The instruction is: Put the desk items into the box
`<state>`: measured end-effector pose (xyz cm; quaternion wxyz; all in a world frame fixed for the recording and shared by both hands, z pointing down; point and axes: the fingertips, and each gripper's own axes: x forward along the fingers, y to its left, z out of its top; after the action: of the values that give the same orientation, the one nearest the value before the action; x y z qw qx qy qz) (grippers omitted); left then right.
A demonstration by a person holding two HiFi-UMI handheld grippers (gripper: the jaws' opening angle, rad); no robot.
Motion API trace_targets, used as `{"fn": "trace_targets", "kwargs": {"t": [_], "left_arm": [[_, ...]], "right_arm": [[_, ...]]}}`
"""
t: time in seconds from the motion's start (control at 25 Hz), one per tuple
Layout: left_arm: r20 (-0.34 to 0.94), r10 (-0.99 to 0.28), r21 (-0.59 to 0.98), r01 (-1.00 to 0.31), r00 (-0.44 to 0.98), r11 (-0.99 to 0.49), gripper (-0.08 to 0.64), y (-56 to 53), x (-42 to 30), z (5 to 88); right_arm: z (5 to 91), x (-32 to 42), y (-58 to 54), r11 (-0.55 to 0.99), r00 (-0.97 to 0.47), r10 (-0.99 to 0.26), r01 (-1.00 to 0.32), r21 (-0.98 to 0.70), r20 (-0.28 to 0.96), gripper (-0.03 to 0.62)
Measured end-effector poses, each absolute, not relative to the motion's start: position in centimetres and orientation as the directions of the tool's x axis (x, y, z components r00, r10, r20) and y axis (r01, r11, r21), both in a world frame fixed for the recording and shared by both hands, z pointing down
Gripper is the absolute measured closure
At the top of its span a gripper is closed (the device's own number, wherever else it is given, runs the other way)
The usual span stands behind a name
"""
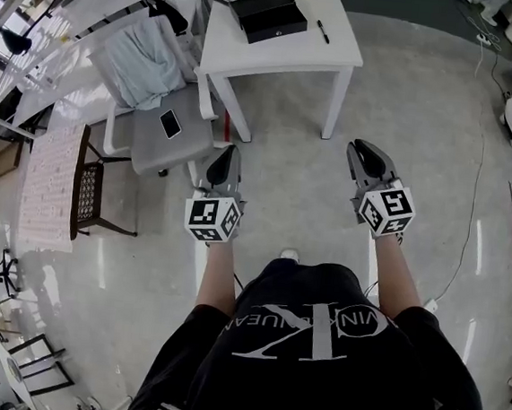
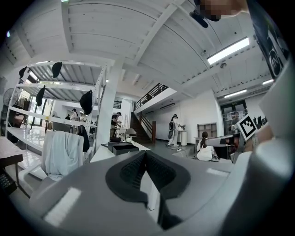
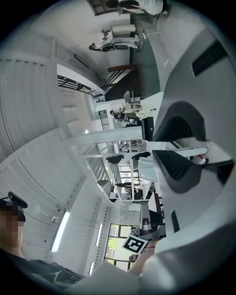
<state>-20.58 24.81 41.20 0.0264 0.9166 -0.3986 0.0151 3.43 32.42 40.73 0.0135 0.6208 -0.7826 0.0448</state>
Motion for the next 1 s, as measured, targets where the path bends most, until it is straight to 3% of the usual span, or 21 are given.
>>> {"fn": "trace_targets", "kwargs": {"t": [0.44, 1.0], "left_arm": [[0.047, -0.721, 0.100, -0.722, 0.691, -0.685, 0.549, 18.1, -19.2, 42.6], [0.069, -0.742, 0.072, -0.745, 0.667, -0.663, 0.549, 4.2, -13.7, 42.8]], "right_arm": [[41.9, 6.3, 26.8, 0.160, -0.165, -0.982, -0.985, -0.061, 0.090, 0.575], [42.4, 11.6, 11.6, 0.208, -0.214, -0.970, -0.976, -0.059, 0.119, 0.575]]}}
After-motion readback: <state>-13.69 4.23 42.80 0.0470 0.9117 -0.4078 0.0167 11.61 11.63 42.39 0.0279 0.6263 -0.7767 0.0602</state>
